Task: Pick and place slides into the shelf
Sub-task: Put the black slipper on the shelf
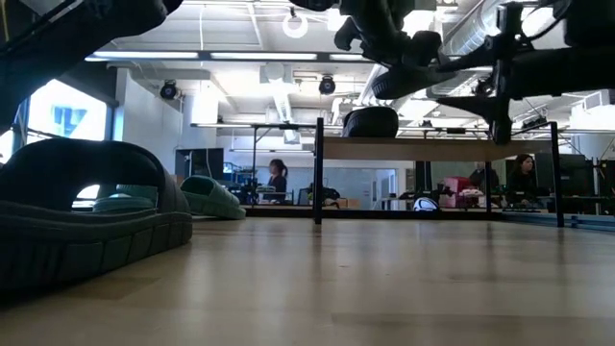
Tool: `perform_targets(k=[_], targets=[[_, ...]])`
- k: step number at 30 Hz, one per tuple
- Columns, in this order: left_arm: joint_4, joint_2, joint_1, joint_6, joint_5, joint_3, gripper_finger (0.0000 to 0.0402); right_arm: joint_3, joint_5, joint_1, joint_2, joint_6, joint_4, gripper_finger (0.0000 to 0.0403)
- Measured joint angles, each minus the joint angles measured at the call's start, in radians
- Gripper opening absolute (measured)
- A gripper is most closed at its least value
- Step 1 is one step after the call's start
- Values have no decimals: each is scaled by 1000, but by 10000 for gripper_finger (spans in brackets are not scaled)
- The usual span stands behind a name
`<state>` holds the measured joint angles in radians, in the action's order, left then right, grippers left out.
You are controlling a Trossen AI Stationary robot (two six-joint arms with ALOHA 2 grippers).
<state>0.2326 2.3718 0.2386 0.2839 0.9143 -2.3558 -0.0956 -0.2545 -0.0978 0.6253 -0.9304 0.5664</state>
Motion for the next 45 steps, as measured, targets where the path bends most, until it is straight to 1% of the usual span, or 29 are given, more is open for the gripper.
perform_targets(k=[3, 7, 11, 14, 16, 18, 22, 28, 38, 41, 45], targets=[[0, 0, -2, 6, 10, 0, 0, -48, -19, 0, 63, 31, 11, 199], [2, 0, -3, 4, 19, 0, 0, -97, -32, 0, 144, 24, 6, 199], [3, 0, -1, -1, 43, 0, 0, -116, -90, 0, 206, 2, 14, 199], [1, 0, -2, -1, 51, 0, 0, -116, -88, 0, 235, -9, 75, 199], [2, -1, -2, -1, 50, 0, 0, -116, -73, 1, 242, -12, 115, 199], [6, 0, -3, -1, 50, 0, 0, -116, -85, 2, 241, -20, 133, 199], [4, -1, -4, -1, 65, 0, 0, -116, -124, -4, 241, -33, 144, 199], [4, -1, -3, -23, 65, 0, 0, -116, -127, -17, 247, -84, 149, 199], [3, -1, -3, -57, 46, 0, 0, -116, -138, -20, 260, -115, 159, 197], [3, -1, -3, -61, 39, 0, 0, -116, -138, -20, 260, -119, 162, 187], [2, -1, -3, -82, 30, 0, 0, -116, -139, -20, 260, -118, 163, 160]])
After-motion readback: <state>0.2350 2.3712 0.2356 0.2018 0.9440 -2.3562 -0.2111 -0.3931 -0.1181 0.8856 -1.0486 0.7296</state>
